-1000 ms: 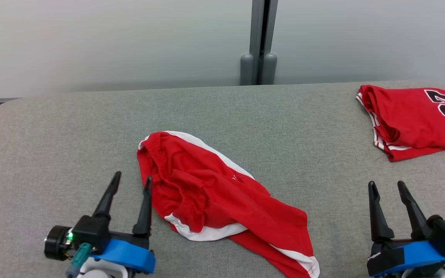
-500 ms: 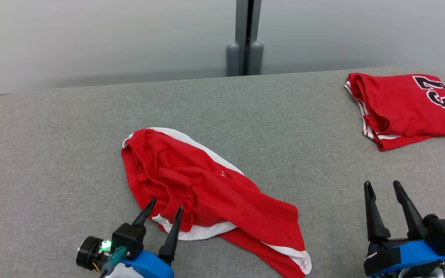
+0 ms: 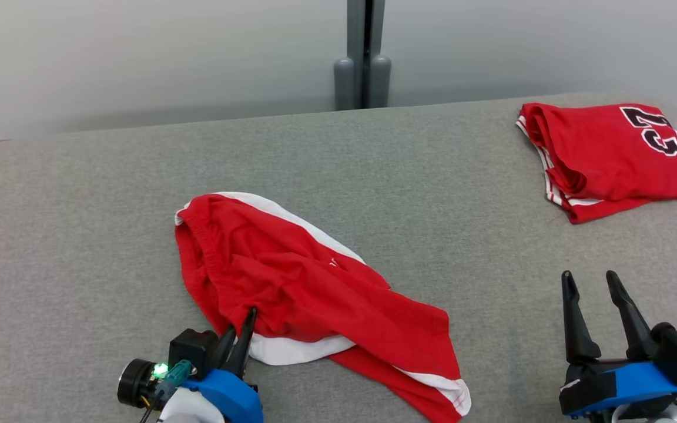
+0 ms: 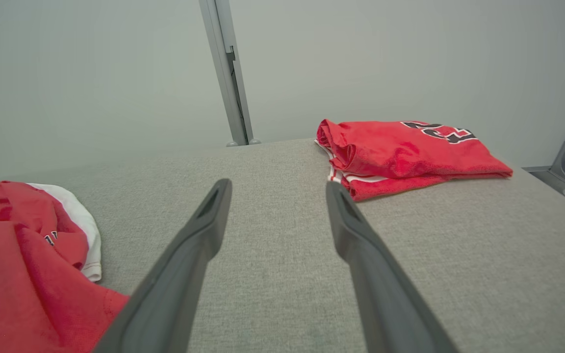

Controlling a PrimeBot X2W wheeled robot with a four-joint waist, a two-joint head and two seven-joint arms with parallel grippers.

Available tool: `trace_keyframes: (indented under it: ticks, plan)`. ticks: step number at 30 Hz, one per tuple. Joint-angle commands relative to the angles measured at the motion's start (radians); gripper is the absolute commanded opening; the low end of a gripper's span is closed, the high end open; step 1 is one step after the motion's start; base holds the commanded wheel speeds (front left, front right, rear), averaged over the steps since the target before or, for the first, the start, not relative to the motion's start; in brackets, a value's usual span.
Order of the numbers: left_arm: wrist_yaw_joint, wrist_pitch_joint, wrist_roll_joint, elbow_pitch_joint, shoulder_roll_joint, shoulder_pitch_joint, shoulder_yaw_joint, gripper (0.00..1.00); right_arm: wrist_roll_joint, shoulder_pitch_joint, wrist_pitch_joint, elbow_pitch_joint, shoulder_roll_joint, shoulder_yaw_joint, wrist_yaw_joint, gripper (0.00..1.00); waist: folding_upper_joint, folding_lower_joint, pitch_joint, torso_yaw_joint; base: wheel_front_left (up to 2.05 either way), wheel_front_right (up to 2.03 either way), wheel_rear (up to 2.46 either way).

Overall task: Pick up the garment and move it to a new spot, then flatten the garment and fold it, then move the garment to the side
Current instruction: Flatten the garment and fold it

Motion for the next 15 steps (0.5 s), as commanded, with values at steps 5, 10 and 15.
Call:
trace_keyframes:
  ticks: [5, 10, 15]
  plan:
    - [-0.007, -0.008, -0.033, -0.091, -0.021, 0.008, 0.039, 0.0, 0.001, 0.014, -0.007, 0.009, -0.001, -0.017, 0.0, 1.0, 0.0, -0.0001, -0.015, 0.046, 0.0, 0.0, 0.0]
    - [0.001, -0.008, -0.037, -0.2, -0.011, 0.077, 0.068, 0.0, 0.007, 0.016, -0.009, 0.02, -0.001, -0.012, 0.0, 1.0, 0.0, -0.0001, -0.032, 0.092, 0.0, 0.0, 0.0]
    - [0.015, -0.008, -0.05, -0.261, 0.009, 0.161, 0.093, 0.0, 0.009, 0.017, -0.01, 0.031, -0.001, -0.01, 0.0, 1.0, 0.0, -0.0001, -0.043, 0.127, 0.0, 0.0, 0.0]
